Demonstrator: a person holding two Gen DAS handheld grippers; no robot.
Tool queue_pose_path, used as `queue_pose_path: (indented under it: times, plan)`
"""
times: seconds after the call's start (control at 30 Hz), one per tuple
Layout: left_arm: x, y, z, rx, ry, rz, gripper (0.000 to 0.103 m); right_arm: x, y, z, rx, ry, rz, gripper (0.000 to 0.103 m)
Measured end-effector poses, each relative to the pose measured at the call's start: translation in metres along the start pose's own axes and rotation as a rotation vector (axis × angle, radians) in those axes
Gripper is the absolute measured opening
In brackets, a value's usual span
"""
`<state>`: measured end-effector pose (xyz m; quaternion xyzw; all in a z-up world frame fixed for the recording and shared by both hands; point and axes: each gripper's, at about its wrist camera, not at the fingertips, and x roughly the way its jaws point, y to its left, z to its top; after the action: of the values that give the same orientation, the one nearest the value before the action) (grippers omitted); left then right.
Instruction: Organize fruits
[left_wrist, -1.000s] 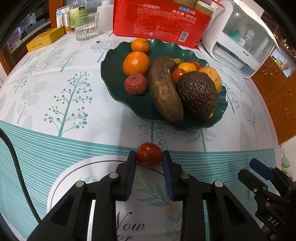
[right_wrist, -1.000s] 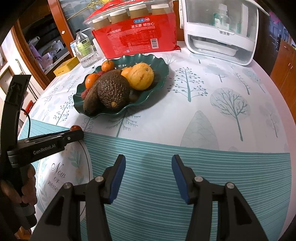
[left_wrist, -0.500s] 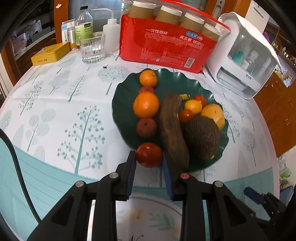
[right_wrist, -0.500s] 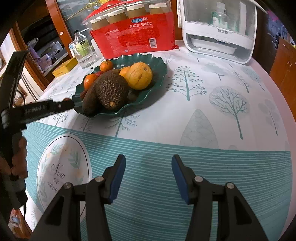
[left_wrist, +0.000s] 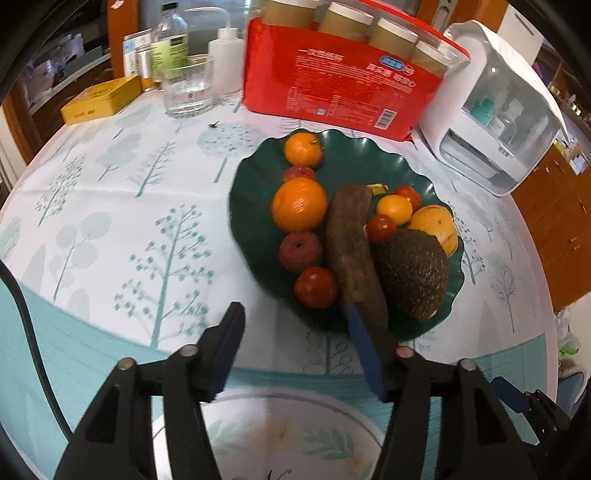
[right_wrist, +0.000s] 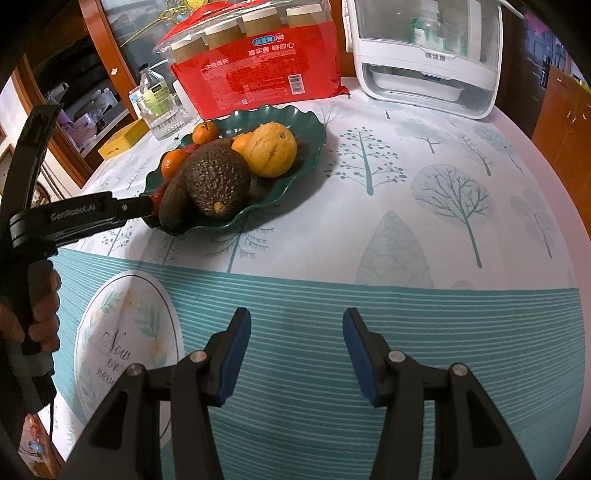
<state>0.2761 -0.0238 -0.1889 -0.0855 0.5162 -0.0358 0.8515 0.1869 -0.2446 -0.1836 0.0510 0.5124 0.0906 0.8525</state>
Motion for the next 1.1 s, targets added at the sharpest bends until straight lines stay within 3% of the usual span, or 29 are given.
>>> queue_pose_path:
  times: [0.07, 0.27, 0.37, 0.5, 0.6, 0.73, 0.93, 1.1]
  plan:
    - [-0.006, 0.005, -0.008, -0.017, 0.007, 0.01, 0.068, -0.001, 0.002, -0.002, 0.004, 0.001, 0.011, 0.052]
    - [-0.031, 0.025, -0.053, -0.086, 0.05, 0.057, 0.07, -0.006, 0.014, -0.018, 0.004, 0.017, 0.053, 0.063]
    - [-0.051, 0.032, -0.076, -0.102, 0.064, 0.078, 0.08, -0.015, 0.022, -0.031, -0.007, 0.038, 0.076, 0.067]
    - [-0.077, 0.041, -0.105, -0.099, 0.097, 0.098, 0.081, -0.03, 0.031, -0.052, -0.031, 0.069, 0.08, 0.07]
    - [-0.103, 0.05, -0.125, -0.094, 0.12, 0.083, 0.081, -0.047, 0.038, -0.068, -0.017, 0.092, 0.076, 0.08]
    - [-0.141, 0.058, -0.136, -0.061, 0.106, 0.068, 0.081, -0.075, 0.053, -0.088, 0.037, 0.095, 0.062, 0.09]
    - [-0.206, 0.067, -0.136, 0.041, 0.011, 0.034, 0.084, -0.123, 0.091, -0.105, 0.096, 0.062, 0.038, 0.092]
    - [-0.248, 0.076, -0.136, 0.075, -0.019, -0.026, 0.084, -0.166, 0.124, -0.113, 0.125, 0.035, 0.04, 0.092]
